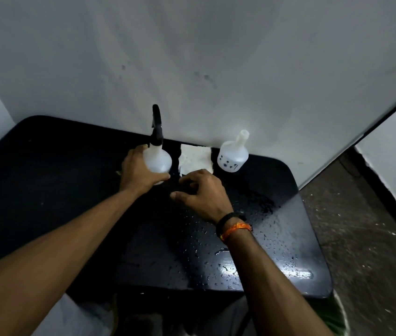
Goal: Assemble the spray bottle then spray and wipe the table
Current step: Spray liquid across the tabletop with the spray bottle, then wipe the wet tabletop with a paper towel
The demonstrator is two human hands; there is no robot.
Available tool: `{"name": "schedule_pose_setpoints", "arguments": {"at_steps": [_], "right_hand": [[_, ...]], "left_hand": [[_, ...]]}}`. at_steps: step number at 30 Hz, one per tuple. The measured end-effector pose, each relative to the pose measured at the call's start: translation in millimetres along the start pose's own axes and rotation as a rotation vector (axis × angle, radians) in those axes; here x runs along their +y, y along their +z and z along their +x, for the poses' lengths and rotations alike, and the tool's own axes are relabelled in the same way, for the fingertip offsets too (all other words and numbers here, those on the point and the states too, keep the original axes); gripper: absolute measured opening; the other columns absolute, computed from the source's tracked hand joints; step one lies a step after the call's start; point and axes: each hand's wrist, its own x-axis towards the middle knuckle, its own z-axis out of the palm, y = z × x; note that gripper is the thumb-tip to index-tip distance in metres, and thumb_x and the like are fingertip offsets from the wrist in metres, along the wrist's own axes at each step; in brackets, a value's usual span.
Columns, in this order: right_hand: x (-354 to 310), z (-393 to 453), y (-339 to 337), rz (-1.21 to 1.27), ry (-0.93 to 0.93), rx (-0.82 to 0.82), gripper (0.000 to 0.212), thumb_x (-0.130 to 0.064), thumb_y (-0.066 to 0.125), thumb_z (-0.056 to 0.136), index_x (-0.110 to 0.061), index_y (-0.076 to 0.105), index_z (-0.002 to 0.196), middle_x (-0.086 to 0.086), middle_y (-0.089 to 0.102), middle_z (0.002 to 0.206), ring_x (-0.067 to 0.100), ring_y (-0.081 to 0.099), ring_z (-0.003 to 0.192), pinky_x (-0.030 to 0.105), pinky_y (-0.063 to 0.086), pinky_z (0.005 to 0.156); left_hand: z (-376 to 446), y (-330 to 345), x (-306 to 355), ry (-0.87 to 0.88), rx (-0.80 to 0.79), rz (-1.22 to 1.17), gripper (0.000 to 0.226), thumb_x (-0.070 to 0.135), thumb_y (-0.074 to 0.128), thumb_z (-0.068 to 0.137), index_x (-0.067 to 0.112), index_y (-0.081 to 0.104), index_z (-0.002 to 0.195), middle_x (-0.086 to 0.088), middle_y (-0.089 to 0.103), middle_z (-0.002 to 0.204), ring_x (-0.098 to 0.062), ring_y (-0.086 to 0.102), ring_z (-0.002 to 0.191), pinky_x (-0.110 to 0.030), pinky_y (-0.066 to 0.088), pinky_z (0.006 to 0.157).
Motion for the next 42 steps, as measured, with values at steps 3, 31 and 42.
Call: {"name": "schedule_pose_setpoints", "arguments": {"at_steps": [3,31,42], "right_hand": [[3.2,0.0,1.3,-0.017,0.001,-0.011,0.045,-0.044,0.079,0.08,-0.018,0.071,0.116,0.001,0.064,0.122,0.015,0.062,0.107,0.033,0.055,0.092],[44.4,58.8,42.3,-0.367,0.003,-0.106,0.041,-0.023,0.062,0.092,-0.013,0.066,0.131,0.013,0.056,0.139,0.034,0.052,0.125,0.042,0.046,0.103],[57.5,72.1,57.1,-0.501,-0.033,-0.198,0.052,-0.032,0.052,0.099,-0.026,0.044,0.15,-0.001,0.041,0.158,0.035,0.042,0.134,0.048,0.04,0.107]], "left_hand": [[15.5,-3.4,-3.0,-0.043,0.031,-0.01,0.103,0.031,0.1,0.046,0.005,0.052,0.134,-0.017,0.054,0.133,-0.034,0.055,0.121,-0.045,0.05,0.098],[-13.4,38.7,-31.1,0.504,-0.338,0.534,0.054,0.027,0.04,0.104,0.015,0.03,0.157,0.001,0.021,0.167,-0.019,0.017,0.154,-0.037,0.011,0.125],[-14.4,44.4,-28.4,0.521,-0.319,0.674,0.058,0.031,0.033,0.103,0.024,0.021,0.159,0.003,0.017,0.168,-0.018,0.018,0.154,-0.04,0.014,0.124]]}}
